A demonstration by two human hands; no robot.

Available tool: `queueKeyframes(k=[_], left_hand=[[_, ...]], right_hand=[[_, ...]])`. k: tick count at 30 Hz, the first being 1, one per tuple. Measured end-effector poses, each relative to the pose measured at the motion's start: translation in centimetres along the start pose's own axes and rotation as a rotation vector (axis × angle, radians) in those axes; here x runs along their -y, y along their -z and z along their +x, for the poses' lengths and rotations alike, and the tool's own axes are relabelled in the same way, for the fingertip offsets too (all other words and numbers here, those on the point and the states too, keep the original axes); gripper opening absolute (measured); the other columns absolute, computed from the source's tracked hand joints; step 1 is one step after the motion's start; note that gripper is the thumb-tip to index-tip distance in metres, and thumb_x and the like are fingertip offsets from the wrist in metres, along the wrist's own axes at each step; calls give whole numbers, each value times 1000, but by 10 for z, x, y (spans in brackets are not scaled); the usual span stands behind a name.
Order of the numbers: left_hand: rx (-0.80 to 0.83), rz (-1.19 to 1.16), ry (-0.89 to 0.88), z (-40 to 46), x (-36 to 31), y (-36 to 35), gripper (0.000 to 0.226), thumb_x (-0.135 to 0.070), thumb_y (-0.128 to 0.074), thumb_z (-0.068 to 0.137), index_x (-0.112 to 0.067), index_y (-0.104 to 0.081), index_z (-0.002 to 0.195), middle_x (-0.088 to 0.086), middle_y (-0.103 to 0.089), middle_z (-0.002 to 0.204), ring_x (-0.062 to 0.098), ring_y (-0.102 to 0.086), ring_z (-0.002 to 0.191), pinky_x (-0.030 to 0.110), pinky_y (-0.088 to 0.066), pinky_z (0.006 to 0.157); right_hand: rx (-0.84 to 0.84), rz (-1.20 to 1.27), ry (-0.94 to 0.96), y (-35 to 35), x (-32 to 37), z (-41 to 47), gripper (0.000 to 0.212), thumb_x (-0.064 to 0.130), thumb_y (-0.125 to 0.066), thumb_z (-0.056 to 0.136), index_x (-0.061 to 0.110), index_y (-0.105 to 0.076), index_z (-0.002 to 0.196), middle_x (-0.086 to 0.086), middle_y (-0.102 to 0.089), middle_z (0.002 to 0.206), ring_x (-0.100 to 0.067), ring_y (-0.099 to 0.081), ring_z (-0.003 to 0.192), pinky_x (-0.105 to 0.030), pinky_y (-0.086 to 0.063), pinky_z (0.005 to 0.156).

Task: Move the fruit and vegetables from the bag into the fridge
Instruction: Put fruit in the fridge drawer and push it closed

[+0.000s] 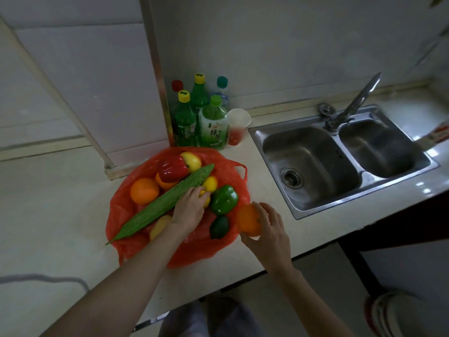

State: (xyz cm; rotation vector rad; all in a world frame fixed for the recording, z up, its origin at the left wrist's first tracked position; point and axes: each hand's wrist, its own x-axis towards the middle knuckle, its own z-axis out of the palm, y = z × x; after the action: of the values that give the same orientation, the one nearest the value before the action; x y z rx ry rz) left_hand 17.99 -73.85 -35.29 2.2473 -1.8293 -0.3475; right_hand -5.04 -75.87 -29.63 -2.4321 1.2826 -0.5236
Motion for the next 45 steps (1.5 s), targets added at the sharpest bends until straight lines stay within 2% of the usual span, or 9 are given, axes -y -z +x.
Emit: queueKeyframes(k=[4,9,13,16,21,25,33,41,45], left_hand=[[-210,-116,55,-17,-3,26,48,-11,-69,79,-14,-56,125,8,-53,126,29,-50,115,40,-50,87],[-506,-259,222,-71,16,77,51,-6,-77,70,-10,-62,119,10,-58,119,31,-55,110,39,-48,92],[-663,-205,433,-154,43,102,53,-4,-79,65,-11,-65,115,8,-60,114,30,-58,103,36,-50,87],[-739,-148,627,-230,62,107,52,-7,-81,66,-14,-65,115,7,-60,115,29,-59,102,37,-52,82],[-847,-96,902,-361,81,110,51,-10,-80,69,-12,-63,117,10,-58,118,32,-58,101,39,-51,80],[-1006,-90,1063,-471,83,117,48,-11,-79,73,-9,-62,117,12,-58,120,32,-58,103,42,-53,79],[-1177,109,1329,-694,80,134,48,-15,-79,72,-14,-60,116,7,-58,116,28,-57,100,34,-47,79],[-1359,194,1535,-830,89,141,50,-13,-78,74,-13,-59,120,7,-56,119,25,-55,103,37,-49,81],[-1403,203,1619,-886,123,149,49,-12,-78,73,-10,-59,119,9,-57,118,25,-55,104,28,-42,83]], right_hand=[[-19,29,117,10,11,24,80,39,-81,69,17,-43,135,-9,-48,133,-27,-51,115,-25,-45,74],[22,96,315,0,54,65,77,39,-79,69,16,-45,134,-9,-49,134,-29,-50,119,-38,-52,79],[117,181,523,-32,115,71,76,37,-78,68,17,-46,135,-8,-50,133,-27,-49,121,-36,-50,86],[210,248,673,-62,170,54,74,37,-77,68,15,-48,133,-9,-51,131,-29,-50,119,-41,-52,87],[327,334,928,-101,273,-9,76,37,-75,65,20,-45,132,-5,-51,128,-25,-53,113,-36,-52,83],[414,387,1077,-119,355,-77,80,38,-77,64,25,-41,135,-2,-48,131,-20,-48,116,-31,-52,76],[528,553,1334,-135,519,-237,77,40,-76,71,26,-39,137,1,-40,138,-20,-44,121,-30,-47,79],[636,605,1540,-165,632,-352,79,52,-68,73,35,-29,139,6,-34,141,-15,-42,123,-26,-42,81],[679,589,1655,-195,688,-389,78,48,-71,73,33,-31,139,5,-36,141,-18,-43,123,-26,-41,83]])
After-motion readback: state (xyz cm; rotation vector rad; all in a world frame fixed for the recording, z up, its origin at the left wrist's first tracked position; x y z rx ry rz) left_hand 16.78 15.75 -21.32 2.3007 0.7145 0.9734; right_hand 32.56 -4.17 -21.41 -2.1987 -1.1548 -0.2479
